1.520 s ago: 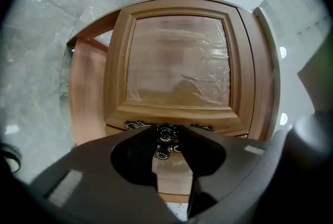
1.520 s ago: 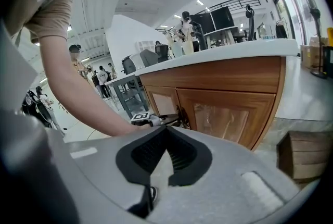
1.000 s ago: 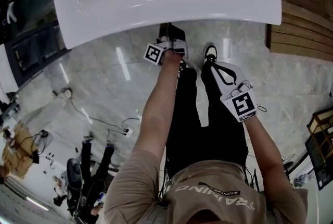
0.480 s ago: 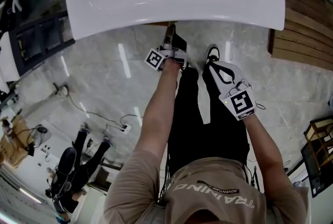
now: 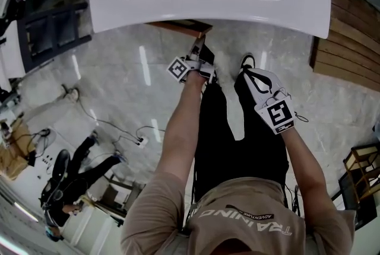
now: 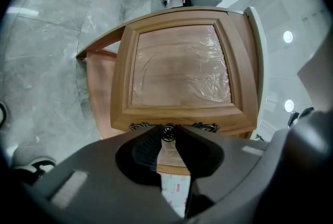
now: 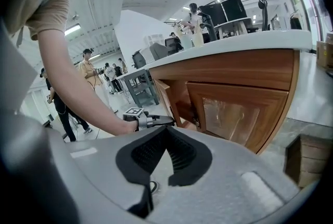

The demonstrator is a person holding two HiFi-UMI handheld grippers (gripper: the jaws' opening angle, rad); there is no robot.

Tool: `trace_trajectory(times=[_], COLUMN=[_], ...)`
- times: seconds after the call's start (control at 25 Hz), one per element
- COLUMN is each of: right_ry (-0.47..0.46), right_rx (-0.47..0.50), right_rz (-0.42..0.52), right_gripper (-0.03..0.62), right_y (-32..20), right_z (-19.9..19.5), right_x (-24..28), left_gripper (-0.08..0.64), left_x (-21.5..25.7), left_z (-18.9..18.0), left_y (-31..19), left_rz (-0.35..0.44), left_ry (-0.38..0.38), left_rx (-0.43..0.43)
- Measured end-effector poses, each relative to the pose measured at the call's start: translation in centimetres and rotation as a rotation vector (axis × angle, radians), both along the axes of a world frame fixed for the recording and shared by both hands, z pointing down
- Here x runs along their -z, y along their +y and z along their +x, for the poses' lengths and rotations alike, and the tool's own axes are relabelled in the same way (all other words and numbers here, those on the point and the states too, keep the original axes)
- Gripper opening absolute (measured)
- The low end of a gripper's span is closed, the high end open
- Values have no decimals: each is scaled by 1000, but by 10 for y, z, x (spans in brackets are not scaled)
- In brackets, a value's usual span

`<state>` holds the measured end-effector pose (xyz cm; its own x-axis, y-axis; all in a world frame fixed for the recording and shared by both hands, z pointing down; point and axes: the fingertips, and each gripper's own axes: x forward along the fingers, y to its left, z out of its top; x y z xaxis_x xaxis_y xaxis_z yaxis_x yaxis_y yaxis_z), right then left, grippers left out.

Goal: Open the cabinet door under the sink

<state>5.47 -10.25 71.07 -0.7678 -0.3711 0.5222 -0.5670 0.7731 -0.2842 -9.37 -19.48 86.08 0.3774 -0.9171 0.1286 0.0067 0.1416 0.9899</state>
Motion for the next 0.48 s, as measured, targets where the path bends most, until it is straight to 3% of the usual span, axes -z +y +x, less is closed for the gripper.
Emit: trace_trajectory(times=[0.32,0.48], right_ry=[9,22], right_rx=[-15,-52], right_rz=[-10,-18], right_gripper=[2,2], right_y=[20,36], right_z=[-30,-53], right_x=[-3,-7], left_gripper=[100,100], left_x=[-3,-3], left_z=[-7,-18], left_y=[20,35], left_rz=[29,41], left_ry=[26,42], left_rx=[-60,-135])
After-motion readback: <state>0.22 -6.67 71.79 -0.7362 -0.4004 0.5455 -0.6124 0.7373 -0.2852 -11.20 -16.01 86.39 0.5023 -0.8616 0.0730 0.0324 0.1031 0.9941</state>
